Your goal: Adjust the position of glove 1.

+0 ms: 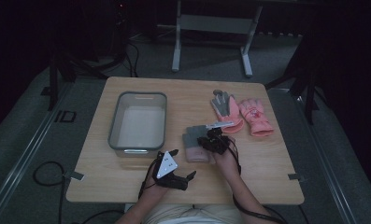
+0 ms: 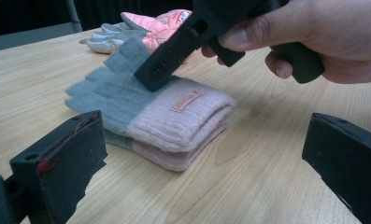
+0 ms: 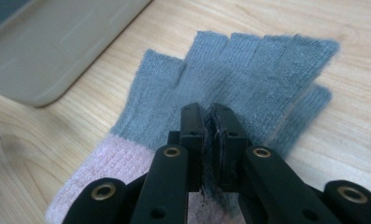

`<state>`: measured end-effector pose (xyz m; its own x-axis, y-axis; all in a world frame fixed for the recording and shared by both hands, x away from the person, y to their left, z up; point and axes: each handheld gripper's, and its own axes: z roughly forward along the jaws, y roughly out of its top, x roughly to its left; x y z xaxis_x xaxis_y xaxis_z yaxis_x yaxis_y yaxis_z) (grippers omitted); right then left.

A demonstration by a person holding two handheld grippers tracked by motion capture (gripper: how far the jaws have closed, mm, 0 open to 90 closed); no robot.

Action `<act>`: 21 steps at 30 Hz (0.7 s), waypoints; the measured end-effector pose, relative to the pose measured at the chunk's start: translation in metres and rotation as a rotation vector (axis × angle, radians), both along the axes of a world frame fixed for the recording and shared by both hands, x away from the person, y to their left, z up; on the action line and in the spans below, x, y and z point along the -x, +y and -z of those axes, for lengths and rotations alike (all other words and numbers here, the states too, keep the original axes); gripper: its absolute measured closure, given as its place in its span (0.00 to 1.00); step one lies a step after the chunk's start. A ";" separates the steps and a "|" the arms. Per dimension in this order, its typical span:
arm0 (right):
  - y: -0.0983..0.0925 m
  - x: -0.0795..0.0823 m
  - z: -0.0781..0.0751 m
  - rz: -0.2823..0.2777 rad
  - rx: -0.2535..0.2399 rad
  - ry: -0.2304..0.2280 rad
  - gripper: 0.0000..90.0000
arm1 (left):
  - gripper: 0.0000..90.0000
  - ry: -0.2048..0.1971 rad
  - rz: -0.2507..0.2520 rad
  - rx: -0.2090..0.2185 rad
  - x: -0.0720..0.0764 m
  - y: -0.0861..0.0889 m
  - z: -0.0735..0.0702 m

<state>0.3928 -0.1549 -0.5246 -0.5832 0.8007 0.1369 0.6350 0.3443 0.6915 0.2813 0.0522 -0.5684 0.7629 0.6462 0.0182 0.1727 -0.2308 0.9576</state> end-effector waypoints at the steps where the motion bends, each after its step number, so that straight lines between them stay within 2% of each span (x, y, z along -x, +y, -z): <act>1: 0.000 -0.001 0.000 0.003 0.001 0.001 0.93 | 0.00 0.001 -0.001 0.001 0.000 0.000 0.000; 7: -0.001 -0.007 0.010 0.003 0.018 0.037 0.93 | 0.00 0.004 -0.006 0.001 0.000 0.000 0.000; 11: -0.001 -0.007 0.012 -0.005 0.022 0.038 0.92 | 0.00 0.015 -0.001 0.002 -0.001 0.000 0.000; 18: -0.005 -0.005 0.013 -0.059 0.019 0.062 0.92 | 0.00 0.032 0.018 0.019 -0.004 0.000 0.000; 21: -0.007 -0.004 0.013 -0.062 0.005 0.073 0.90 | 0.00 0.024 0.033 -0.026 -0.005 -0.003 -0.002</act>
<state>0.3964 -0.1616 -0.5374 -0.6207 0.7639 0.1766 0.6607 0.3883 0.6424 0.2859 0.0489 -0.5669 0.7843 0.6202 0.0157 0.1877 -0.2613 0.9469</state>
